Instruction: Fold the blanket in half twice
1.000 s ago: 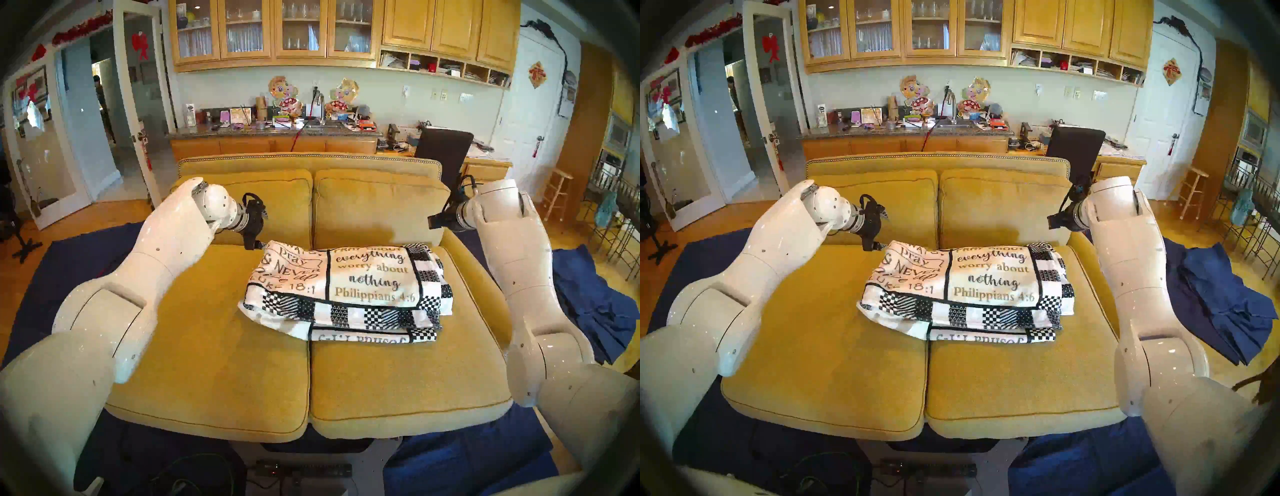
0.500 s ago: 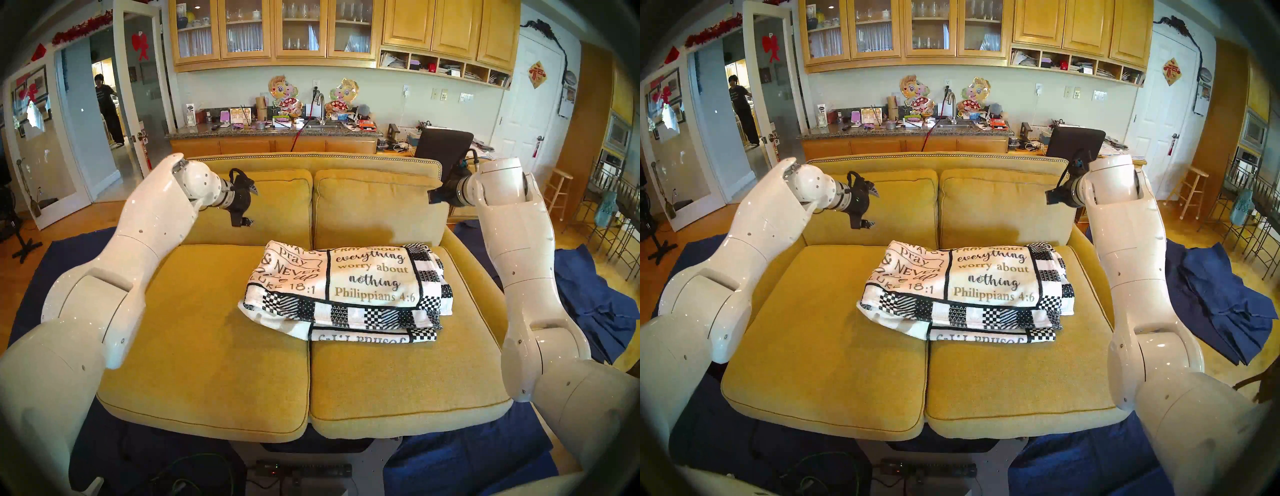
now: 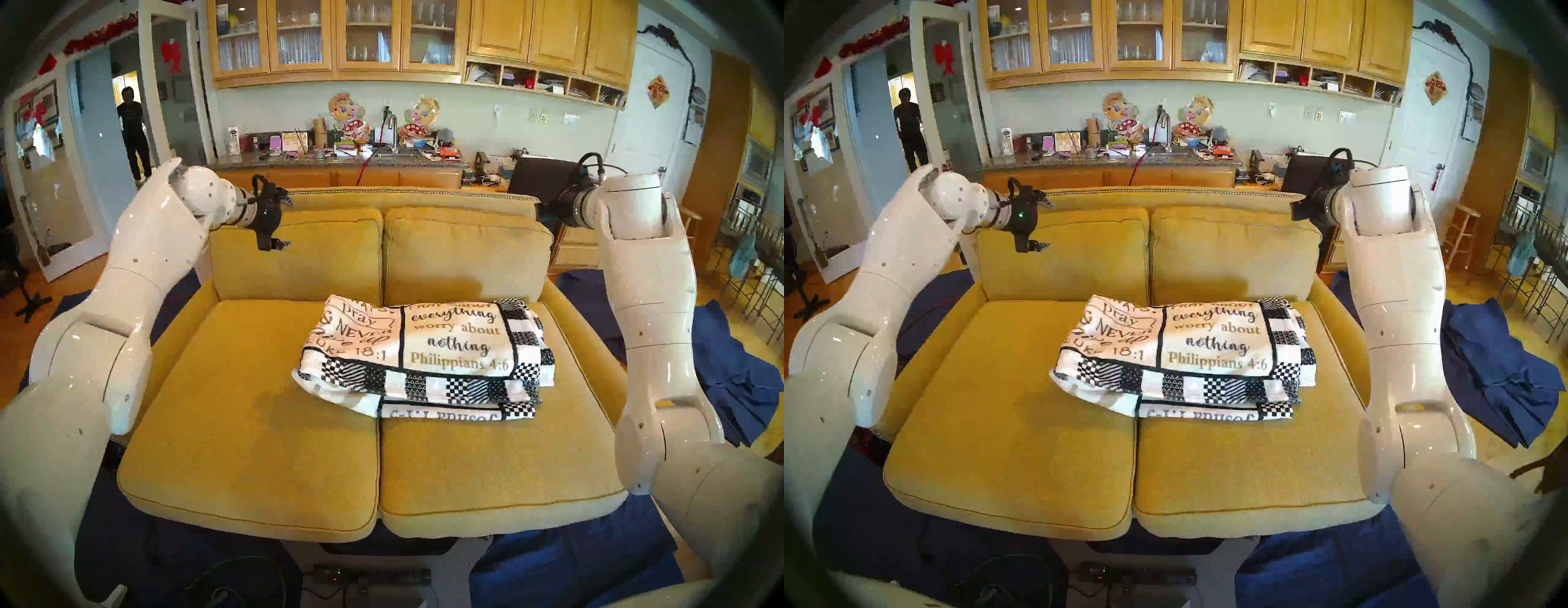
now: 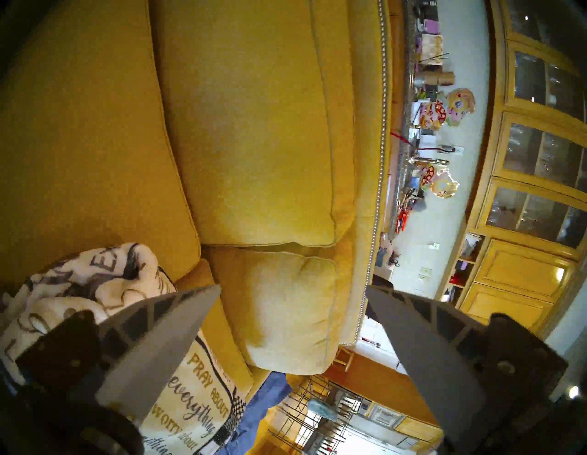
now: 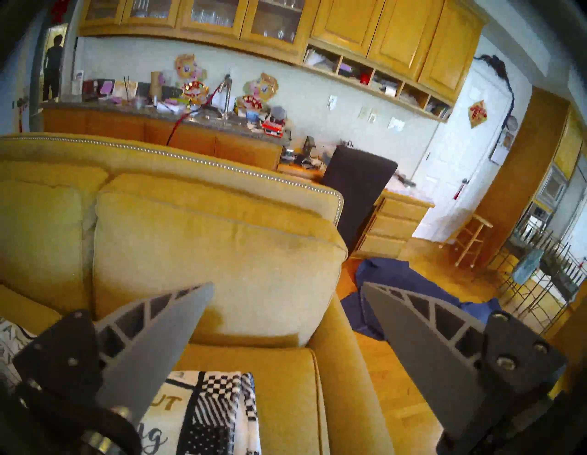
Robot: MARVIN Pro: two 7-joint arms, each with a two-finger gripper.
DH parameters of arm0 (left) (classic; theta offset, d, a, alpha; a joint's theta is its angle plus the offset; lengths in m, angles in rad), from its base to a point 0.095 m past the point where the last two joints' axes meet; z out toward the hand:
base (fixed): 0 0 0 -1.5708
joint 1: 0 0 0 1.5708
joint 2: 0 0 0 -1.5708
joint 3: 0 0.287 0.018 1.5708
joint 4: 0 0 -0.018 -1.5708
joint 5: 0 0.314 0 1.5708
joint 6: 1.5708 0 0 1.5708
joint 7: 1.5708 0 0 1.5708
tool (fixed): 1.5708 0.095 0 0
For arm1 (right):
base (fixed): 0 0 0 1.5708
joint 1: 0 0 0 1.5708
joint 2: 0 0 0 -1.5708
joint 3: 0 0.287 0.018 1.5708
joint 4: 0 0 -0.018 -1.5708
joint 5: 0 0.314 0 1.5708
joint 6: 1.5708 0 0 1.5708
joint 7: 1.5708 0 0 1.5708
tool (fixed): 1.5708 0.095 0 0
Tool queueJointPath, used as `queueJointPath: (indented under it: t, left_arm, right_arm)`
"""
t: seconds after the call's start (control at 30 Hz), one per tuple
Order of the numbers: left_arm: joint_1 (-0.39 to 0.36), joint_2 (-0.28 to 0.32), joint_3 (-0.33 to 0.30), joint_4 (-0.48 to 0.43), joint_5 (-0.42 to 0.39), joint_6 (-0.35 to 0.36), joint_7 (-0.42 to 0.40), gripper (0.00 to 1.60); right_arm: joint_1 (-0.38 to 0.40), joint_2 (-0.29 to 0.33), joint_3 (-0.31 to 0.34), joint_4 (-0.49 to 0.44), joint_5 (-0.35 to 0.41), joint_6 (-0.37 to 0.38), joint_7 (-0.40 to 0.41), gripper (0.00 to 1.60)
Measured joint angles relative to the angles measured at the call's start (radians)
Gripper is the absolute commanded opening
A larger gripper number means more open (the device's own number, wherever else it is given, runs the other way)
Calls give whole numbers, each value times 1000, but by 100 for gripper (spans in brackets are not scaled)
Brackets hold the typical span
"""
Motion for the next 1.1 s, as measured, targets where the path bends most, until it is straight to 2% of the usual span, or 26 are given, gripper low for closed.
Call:
queueJointPath:
  t: [0.23, 0.47, 1.1]
  left_arm:
    - [-5, 28, -23, 0, -23, 40, 61, 160]
    - [-6, 54, -47, -3, -51, 80, 129, 160]
    - [-11, 85, -120, -13, -158, 158, 317, 160]
  right_arm:
    - [-43, -3, 15, -80, 4, 0, -1, 160]
    - [-119, -4, 40, -167, 21, 0, -1, 160]
    - [-369, -9, 100, -398, 81, 0, 55, 160]
